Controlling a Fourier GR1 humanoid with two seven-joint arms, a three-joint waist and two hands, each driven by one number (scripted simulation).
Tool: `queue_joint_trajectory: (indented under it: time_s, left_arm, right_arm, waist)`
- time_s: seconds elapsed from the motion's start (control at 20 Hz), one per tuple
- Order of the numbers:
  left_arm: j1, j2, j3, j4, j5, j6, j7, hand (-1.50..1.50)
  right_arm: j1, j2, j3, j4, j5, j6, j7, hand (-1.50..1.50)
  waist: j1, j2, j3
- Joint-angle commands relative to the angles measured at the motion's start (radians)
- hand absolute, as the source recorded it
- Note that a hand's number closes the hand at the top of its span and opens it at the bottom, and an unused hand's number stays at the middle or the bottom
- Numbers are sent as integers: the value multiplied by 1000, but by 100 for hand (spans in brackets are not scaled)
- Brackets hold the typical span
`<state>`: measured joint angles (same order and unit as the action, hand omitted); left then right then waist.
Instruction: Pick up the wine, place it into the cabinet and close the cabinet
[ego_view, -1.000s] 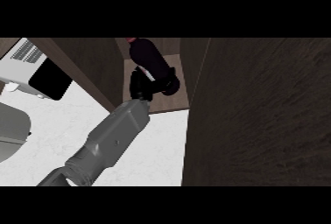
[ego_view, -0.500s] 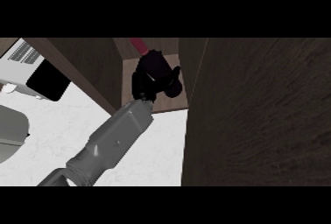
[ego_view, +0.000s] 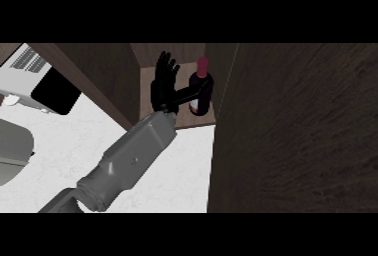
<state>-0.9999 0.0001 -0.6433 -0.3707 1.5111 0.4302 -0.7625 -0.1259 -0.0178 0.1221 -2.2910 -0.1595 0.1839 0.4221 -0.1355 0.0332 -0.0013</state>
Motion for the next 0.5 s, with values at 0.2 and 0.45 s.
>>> queue_joint_trajectory:
  time_s: [0.2,0.45]
  left_arm:
    - [-36,0,-116,35,-37,81,-2,-150]
    - [-43,0,-148,30,-49,66,-30,-150]
  right_arm:
    - [18,-11,-18,-7,-29,16,-6,-150]
    - [60,-4,24,-31,2,16,-6,-150]
  waist:
    - [7,-4,1]
    - [12,-6,1]
